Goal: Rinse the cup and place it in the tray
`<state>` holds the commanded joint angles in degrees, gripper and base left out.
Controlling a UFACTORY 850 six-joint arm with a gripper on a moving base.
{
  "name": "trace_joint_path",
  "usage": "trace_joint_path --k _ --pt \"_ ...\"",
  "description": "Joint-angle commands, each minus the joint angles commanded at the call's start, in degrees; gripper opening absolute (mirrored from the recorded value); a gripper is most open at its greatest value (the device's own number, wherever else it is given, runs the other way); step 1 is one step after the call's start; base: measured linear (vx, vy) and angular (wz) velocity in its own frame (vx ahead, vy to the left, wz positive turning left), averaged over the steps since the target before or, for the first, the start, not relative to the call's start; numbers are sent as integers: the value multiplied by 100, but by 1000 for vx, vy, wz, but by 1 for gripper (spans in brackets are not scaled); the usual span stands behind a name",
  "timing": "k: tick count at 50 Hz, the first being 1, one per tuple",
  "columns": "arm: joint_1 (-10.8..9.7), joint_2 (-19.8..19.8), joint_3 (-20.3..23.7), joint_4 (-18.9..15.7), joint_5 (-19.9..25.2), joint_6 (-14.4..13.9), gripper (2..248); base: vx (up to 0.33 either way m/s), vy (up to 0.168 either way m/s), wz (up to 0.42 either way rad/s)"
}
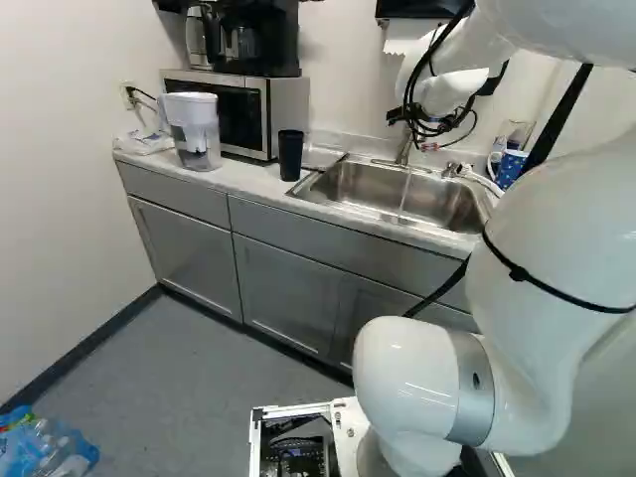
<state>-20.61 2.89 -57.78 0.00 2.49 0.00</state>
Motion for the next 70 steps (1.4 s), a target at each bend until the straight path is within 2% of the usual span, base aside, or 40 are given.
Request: trace_joint_path --k 44,70 --pt "-114 510 486 0 -1614 0 247 0 0 0" --pt "-124 555 528 0 -1678 0 247 0 0 0"
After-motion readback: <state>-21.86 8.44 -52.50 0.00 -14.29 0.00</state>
